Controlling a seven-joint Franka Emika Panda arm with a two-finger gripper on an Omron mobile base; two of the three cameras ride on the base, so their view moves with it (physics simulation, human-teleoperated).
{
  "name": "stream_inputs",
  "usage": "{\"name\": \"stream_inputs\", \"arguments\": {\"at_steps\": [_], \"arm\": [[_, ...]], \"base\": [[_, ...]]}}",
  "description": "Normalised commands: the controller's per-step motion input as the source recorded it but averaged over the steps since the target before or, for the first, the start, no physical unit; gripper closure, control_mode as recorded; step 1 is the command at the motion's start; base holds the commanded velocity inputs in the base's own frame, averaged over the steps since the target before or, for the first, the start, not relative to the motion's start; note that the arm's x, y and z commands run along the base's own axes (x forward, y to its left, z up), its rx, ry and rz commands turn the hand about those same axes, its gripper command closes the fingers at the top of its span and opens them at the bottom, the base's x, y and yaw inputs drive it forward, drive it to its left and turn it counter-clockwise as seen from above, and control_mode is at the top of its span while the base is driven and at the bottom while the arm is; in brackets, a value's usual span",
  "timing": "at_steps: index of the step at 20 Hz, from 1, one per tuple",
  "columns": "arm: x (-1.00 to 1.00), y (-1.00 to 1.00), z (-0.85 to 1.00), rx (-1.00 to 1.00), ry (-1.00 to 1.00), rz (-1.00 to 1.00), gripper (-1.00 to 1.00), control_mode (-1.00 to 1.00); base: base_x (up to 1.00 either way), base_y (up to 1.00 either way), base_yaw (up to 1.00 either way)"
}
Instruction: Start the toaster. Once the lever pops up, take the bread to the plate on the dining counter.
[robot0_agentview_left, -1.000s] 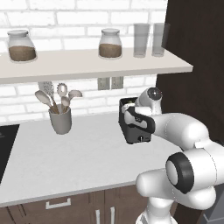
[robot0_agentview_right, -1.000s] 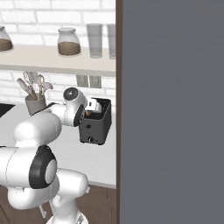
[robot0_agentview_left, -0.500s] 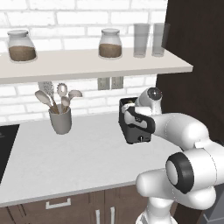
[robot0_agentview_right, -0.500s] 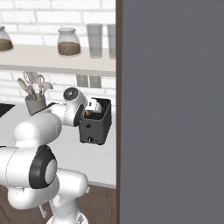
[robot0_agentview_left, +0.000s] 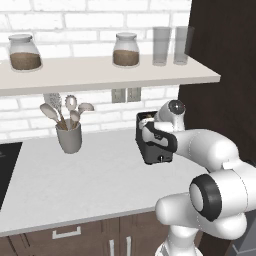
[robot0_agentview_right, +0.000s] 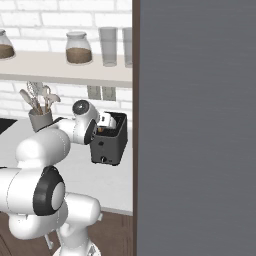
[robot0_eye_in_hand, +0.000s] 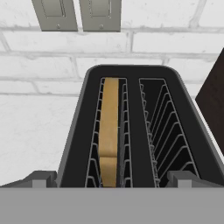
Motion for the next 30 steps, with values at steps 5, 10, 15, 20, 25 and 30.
{"name": "stream_inputs", "arguments": {"at_steps": [5, 10, 15, 20, 25, 30], "arm": [[0.00, 0.00, 0.00, 0.00, 0.00, 0.00, -1.00, -1.00], [0.00, 0.00, 0.00, 0.00, 0.00, 0.00, -1.00, -1.00], [0.00, 0.00, 0.00, 0.00, 0.00, 0.00, -1.00, -1.00], [0.00, 0.00, 0.00, 0.00, 0.00, 0.00, -1.00, -1.00], [0.00, 0.00, 0.00, 0.00, 0.00, 0.00, -1.00, -1.00], [0.01, 0.00, 0.00, 0.00, 0.00, 0.00, -1.00, -1.00]], "base": [[0.00, 0.00, 0.00], [0.00, 0.00, 0.00], [0.00, 0.00, 0.00], [0.00, 0.00, 0.00], [0.00, 0.00, 0.00], [0.00, 0.00, 0.00]]}}
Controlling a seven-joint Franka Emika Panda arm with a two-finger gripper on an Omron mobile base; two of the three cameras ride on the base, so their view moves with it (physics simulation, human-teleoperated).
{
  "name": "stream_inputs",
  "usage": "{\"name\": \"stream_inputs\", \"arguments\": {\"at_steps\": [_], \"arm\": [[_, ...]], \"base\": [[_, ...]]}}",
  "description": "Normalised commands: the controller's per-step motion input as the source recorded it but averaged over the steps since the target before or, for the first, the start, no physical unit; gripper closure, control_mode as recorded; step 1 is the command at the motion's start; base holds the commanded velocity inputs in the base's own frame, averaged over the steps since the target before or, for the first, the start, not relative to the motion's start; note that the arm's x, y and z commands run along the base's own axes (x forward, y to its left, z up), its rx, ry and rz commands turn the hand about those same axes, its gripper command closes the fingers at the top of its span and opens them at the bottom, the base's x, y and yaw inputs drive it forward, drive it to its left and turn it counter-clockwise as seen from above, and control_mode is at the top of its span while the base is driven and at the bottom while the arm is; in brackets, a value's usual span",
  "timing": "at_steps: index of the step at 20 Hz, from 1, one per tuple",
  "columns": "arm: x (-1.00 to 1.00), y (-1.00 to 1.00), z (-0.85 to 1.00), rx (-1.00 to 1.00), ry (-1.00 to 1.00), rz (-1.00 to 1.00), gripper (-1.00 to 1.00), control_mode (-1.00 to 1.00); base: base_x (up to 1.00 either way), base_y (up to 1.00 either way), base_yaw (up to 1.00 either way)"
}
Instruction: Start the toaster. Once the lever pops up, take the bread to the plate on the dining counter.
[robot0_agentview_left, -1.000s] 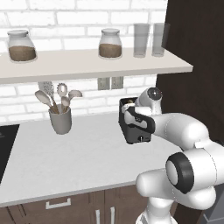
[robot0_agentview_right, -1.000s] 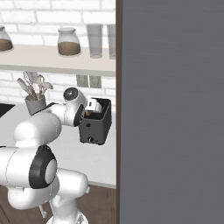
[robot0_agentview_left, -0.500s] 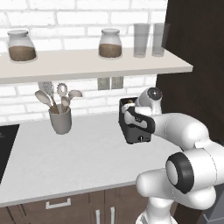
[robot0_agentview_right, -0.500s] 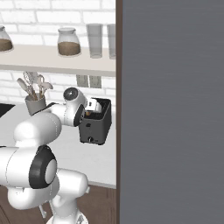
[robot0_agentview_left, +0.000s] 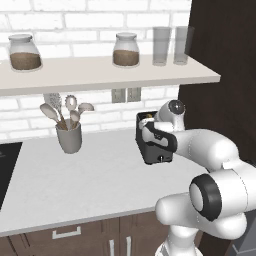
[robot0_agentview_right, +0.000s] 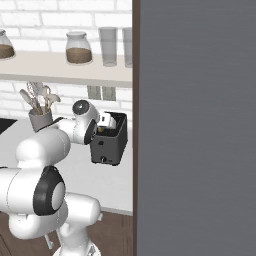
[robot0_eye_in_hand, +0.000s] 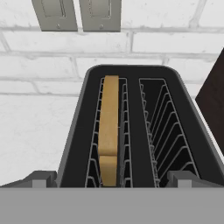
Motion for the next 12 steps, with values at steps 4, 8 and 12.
{"name": "stream_inputs", "arguments": {"at_steps": [4, 8, 12], "arm": [[0.12, 0.00, 0.00, 0.00, 0.00, 0.00, -1.00, -1.00], [0.15, 0.00, 0.00, 0.00, 0.00, 0.00, -1.00, -1.00], [0.11, 0.00, 0.00, 0.00, 0.00, 0.00, -1.00, -1.00]], "base": [[0.00, 0.00, 0.00], [0.00, 0.00, 0.00], [0.00, 0.00, 0.00]]}}
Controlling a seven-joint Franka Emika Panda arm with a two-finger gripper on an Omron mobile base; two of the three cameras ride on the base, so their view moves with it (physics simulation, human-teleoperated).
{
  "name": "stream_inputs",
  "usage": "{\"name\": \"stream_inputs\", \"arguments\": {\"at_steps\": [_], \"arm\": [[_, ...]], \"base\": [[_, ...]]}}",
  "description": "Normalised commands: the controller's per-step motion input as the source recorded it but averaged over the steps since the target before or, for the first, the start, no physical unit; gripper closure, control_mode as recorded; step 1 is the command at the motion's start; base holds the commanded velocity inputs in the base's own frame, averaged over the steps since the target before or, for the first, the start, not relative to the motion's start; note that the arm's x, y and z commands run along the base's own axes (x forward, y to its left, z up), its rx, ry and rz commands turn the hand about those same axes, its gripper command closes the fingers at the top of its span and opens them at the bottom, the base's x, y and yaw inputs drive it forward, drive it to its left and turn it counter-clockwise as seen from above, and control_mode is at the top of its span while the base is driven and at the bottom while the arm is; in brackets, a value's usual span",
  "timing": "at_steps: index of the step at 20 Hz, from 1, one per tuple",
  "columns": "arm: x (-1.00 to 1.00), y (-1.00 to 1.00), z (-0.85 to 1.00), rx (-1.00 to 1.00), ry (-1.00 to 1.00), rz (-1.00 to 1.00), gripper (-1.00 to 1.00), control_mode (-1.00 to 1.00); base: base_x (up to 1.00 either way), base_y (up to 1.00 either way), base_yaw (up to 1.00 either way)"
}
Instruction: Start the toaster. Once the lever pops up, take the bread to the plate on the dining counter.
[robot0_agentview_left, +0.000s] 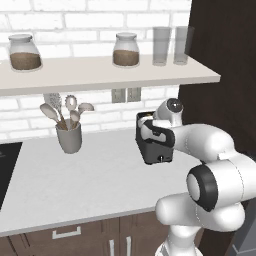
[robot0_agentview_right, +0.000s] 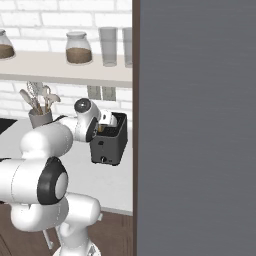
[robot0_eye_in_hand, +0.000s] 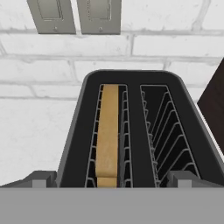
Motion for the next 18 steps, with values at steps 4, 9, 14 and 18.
{"name": "stream_inputs", "arguments": {"at_steps": [4, 9, 14, 18], "arm": [[0.06, 0.00, -0.04, 0.00, 0.00, 0.00, -1.00, -1.00], [0.01, 0.00, -0.14, 0.00, 0.00, 0.00, -1.00, -1.00], [0.00, 0.00, -0.08, 0.00, 0.00, 0.00, -1.00, -1.00], [0.04, 0.00, 0.00, 0.00, 0.00, 0.00, -1.00, -1.00]], "base": [[0.00, 0.00, 0.00], [0.00, 0.00, 0.00], [0.00, 0.00, 0.00], [0.00, 0.00, 0.00]]}}
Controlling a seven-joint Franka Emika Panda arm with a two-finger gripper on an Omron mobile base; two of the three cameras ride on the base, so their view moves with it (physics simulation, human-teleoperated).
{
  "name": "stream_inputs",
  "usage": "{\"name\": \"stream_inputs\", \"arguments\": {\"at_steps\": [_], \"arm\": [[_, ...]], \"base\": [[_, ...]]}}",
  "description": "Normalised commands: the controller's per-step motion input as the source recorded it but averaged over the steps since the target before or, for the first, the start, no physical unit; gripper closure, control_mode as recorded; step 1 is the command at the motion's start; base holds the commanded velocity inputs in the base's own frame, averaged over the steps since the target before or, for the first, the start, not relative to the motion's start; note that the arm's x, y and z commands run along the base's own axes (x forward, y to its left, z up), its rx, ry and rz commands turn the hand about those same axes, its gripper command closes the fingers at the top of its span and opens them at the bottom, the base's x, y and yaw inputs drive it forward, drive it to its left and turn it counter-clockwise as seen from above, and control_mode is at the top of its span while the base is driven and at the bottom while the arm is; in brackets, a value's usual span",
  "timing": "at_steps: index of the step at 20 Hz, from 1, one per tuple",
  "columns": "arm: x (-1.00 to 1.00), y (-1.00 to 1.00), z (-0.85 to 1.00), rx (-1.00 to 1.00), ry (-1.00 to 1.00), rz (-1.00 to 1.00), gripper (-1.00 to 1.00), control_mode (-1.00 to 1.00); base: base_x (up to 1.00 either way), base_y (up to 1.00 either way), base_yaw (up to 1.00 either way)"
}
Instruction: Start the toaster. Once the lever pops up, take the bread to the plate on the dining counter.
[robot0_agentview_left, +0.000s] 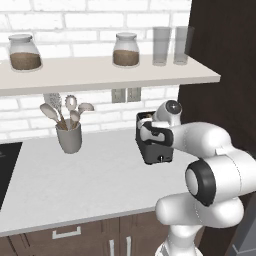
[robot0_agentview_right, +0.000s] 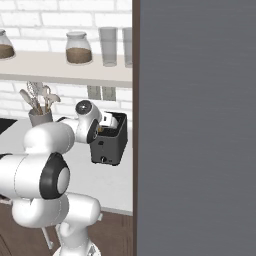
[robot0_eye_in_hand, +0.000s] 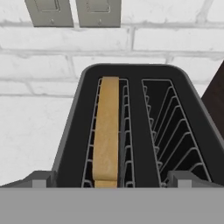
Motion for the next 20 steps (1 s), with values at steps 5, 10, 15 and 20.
{"name": "stream_inputs", "arguments": {"at_steps": [5, 10, 15, 20], "arm": [[0.09, 0.00, 0.00, 0.00, 0.00, 0.00, -1.00, -1.00], [0.08, 0.00, 0.00, 0.00, 0.00, 0.00, -1.00, -1.00], [0.01, 0.00, 0.00, 0.00, 0.00, 0.00, -1.00, -1.00], [0.00, 0.00, 0.00, 0.00, 0.00, 0.00, -1.00, -1.00]], "base": [[0.00, 0.00, 0.00], [0.00, 0.00, 0.00], [0.00, 0.00, 0.00], [0.00, 0.00, 0.00]]}}
